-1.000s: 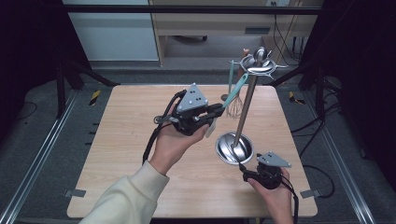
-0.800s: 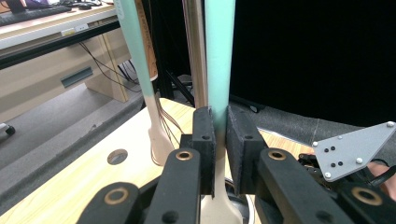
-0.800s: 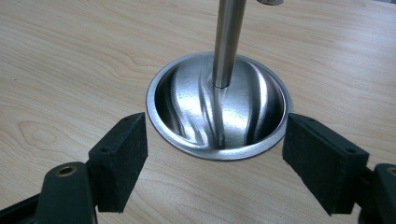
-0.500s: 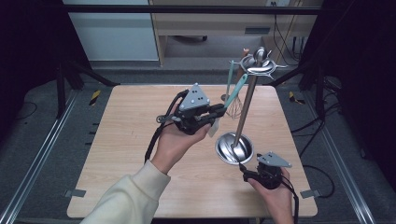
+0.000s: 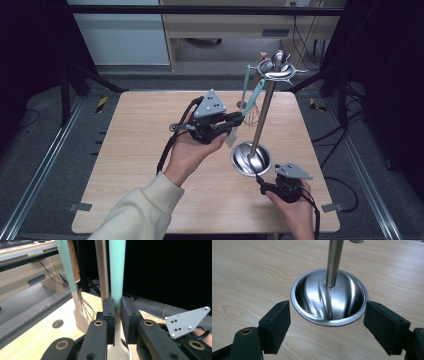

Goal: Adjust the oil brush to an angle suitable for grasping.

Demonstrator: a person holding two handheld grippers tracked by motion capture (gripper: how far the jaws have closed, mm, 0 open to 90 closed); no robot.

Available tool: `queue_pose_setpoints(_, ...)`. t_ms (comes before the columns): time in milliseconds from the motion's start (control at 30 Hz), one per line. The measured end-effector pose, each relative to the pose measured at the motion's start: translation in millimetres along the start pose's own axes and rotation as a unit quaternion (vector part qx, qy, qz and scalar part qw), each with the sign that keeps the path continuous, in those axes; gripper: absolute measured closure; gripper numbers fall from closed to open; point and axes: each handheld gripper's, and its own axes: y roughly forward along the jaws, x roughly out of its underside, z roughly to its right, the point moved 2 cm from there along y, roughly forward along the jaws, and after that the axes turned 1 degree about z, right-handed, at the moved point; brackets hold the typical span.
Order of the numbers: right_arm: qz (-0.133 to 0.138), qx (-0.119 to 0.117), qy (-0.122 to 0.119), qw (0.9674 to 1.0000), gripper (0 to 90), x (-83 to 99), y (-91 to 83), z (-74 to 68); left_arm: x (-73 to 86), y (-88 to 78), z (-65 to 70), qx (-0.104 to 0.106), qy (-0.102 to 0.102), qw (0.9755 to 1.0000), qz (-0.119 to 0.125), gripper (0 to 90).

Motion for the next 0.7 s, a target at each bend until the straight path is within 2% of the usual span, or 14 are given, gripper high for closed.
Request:
queue_pose_setpoints(333,-0.001,0.000,0.001,1.0000,21.3,0.0,0.1,-0.3,1.3,0.4,0.2,0.001,0.004,1.0000,-0.008,83.3)
queue_pose_setpoints(467,0.000,0.001,-0.002,1.0000,21.2,0.3,0.5,0.2,4.2,-1.9,-0.2,-0.006,0.003,0.9998,-0.017,79.1)
queue_pose_setpoints(533,0.000,0.000,0.000,1.0000,21.2,0.2,0.3,0.0,7.0,-3.9,0.3,-0.014,0.001,0.9998,-0.017,72.7)
queue_pose_setpoints(633,0.000,0.001,-0.001,1.0000,21.2,0.1,0.1,0.3,14.5,-7.2,0.0,-0.023,-0.003,0.9995,-0.020,55.9)
queue_pose_setpoints(700,0.000,0.000,0.001,1.0000,21.2,0.3,0.4,-0.1,21.0,-9.9,-1.8,-0.027,0.002,0.9994,-0.021,44.8)
